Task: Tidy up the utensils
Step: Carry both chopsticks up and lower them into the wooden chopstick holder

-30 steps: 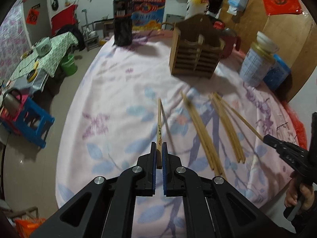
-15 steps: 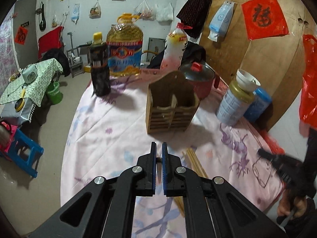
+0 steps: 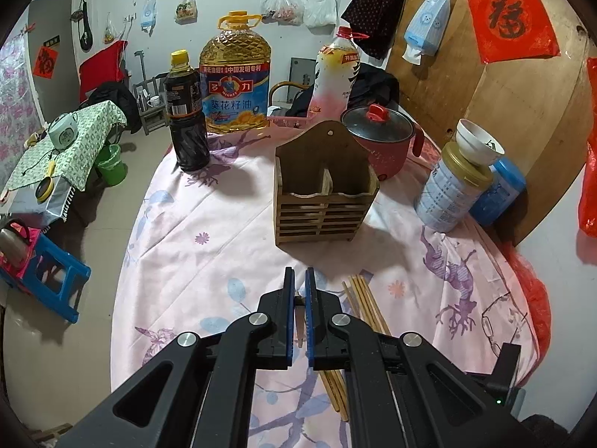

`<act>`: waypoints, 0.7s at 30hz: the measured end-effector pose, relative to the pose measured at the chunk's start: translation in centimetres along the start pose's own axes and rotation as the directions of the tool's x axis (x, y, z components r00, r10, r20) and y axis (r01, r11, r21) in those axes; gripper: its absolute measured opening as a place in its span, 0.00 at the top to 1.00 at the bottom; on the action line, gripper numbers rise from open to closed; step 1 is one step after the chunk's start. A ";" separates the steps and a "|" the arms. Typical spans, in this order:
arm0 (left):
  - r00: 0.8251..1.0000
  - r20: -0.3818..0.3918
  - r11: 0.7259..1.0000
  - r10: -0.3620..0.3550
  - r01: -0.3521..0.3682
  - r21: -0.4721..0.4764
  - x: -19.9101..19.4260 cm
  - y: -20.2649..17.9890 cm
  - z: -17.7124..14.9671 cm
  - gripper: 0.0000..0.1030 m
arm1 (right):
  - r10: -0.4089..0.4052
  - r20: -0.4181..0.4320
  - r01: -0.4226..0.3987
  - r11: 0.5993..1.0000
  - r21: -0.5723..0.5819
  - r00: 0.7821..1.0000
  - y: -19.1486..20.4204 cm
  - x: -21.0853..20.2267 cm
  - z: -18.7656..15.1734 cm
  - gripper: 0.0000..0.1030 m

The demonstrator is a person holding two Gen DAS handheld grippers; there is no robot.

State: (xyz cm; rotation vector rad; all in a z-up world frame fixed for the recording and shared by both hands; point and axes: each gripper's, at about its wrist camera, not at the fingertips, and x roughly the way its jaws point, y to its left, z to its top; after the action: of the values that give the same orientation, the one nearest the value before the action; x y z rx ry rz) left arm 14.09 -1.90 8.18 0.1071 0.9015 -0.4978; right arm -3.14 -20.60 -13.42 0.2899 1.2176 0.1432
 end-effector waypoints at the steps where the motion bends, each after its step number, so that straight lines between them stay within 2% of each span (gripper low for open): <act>1: 1.000 0.001 1.000 0.002 -0.002 0.006 0.0 -0.1 0.1 0.95 | 0.001 0.001 -0.001 1.000 0.011 1.000 -0.1 0.4 -0.1 0.77; 4: 1.000 0.003 1.000 0.003 -0.003 0.024 0.0 -0.5 0.3 0.95 | -0.020 0.028 0.019 0.999 0.040 0.999 -0.3 0.9 -0.1 0.82; 6: 1.000 0.006 0.999 -0.002 0.002 0.032 0.0 -0.6 0.5 0.95 | -0.034 0.033 0.032 0.998 0.060 0.999 -0.4 0.9 0.1 0.94; 10: 1.000 0.024 0.999 -0.017 0.016 0.031 -0.3 -0.3 1.3 0.95 | -0.070 0.104 0.064 0.996 0.068 0.992 -0.4 -2.2 1.8 0.94; 12: 0.999 0.043 0.999 -0.032 0.031 0.025 -0.7 0.0 2.5 0.95 | -0.086 0.182 0.080 0.996 0.042 0.980 0.1 -5.5 4.1 0.94; 16: 0.995 0.086 0.998 -0.055 0.053 0.029 -1.7 0.4 5.4 0.95 | -0.087 0.328 0.097 0.995 -0.013 0.941 0.9 -12.1 9.8 0.94; 21: 0.987 0.142 0.997 -0.069 0.065 0.039 -2.7 0.2 9.8 0.95 | -0.063 0.407 0.088 0.995 -0.043 0.911 1.5 -16.1 16.0 0.94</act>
State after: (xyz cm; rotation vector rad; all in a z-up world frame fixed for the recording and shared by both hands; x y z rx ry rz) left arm 19.88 -3.65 16.38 0.0711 0.7575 -0.5764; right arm 6.39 -25.70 6.52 0.2064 0.8075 0.0480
